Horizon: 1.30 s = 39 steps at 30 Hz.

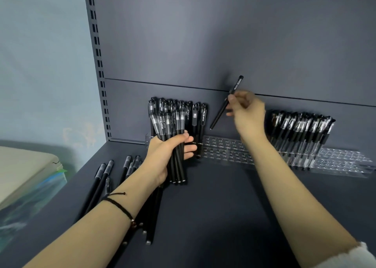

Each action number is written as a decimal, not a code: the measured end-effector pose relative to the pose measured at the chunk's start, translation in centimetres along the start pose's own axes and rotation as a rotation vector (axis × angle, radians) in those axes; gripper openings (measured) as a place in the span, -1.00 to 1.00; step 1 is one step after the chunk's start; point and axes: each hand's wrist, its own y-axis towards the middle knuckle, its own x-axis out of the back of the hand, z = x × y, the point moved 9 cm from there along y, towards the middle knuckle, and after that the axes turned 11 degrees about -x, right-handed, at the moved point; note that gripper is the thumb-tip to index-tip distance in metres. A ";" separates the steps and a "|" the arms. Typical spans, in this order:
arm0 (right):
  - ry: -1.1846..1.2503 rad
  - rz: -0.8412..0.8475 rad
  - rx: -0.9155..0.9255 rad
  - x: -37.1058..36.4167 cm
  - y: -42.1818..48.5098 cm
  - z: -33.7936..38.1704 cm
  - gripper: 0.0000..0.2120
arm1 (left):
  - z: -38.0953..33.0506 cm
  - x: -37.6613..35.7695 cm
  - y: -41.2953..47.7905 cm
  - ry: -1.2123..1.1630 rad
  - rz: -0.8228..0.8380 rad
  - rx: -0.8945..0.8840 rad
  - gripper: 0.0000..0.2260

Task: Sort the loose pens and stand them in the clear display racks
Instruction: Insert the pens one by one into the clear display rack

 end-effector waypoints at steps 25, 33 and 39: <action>-0.579 0.194 -0.052 -2.4 -0.2 -3.6 -0.84 | 0.7 -0.8 -0.1 0.052 0.115 0.031 -0.82; -0.472 0.628 -0.096 -5.5 -4.1 1.1 -0.82 | 0.7 -2.4 -1.0 -0.055 0.196 0.057 -0.85; -0.392 0.696 -0.172 -6.4 -4.4 -0.3 -0.80 | 0.8 -2.3 -1.1 -0.059 0.191 0.067 -0.83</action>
